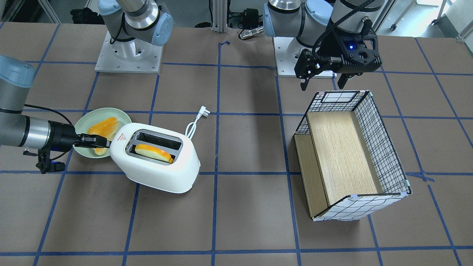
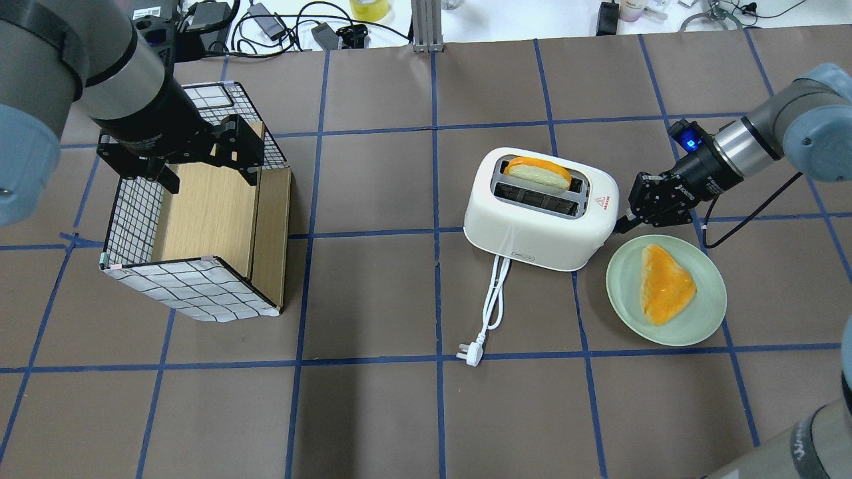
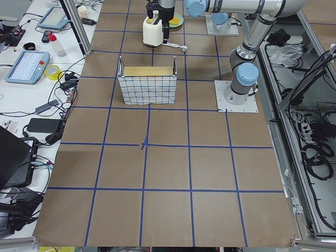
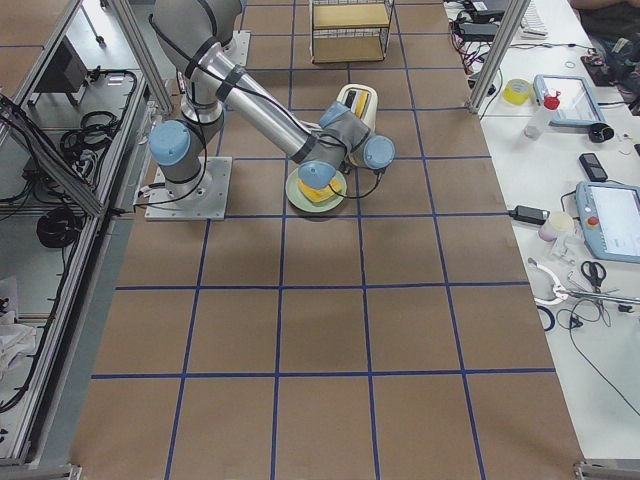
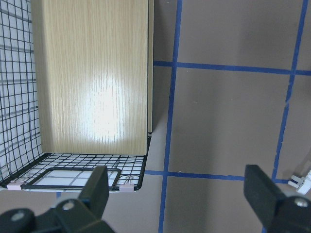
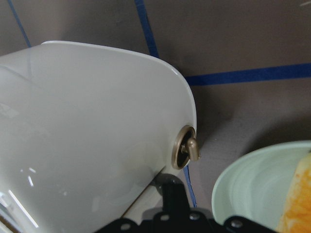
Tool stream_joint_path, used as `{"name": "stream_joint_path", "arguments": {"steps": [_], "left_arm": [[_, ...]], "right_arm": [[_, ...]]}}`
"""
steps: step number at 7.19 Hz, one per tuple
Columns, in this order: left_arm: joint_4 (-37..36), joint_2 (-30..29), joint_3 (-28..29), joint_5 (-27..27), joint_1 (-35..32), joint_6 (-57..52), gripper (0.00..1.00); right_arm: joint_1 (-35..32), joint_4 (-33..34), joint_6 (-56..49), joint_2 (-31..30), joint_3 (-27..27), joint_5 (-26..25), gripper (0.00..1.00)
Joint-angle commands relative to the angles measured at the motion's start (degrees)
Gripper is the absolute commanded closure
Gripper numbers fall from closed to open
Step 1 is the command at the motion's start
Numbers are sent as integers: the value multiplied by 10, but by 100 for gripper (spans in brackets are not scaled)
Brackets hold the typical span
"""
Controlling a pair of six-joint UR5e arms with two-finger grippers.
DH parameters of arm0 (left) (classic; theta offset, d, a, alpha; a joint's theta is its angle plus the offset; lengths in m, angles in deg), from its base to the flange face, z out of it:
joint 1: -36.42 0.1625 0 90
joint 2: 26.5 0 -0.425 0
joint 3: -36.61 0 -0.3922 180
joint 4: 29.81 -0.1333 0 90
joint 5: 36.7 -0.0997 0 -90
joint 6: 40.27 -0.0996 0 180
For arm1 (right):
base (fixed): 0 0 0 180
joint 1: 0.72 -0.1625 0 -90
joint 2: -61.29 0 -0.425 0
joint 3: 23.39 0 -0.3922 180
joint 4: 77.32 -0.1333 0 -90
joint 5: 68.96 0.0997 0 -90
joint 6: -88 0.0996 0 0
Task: Press toaster with right arm
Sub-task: 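Lift the right gripper up and away from the toaster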
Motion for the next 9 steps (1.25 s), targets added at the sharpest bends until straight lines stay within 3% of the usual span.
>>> {"name": "stream_joint_path", "arguments": {"steps": [1,3,4,8,9], "left_arm": [[0,0,0,0,0,0,0],[0,0,0,0,0,0,0],[0,0,0,0,0,0,0],[0,0,0,0,0,0,0],[0,0,0,0,0,0,0]], "right_arm": [[-6,0,86,-38,-33,-24,97],[-6,-6,117,-82,-73,-45,89],[-6,-13,122,-101,-98,-81,83],[-29,-50,131,-121,-224,-235,79],[-63,-52,164,-123,-246,-267,67]]}}
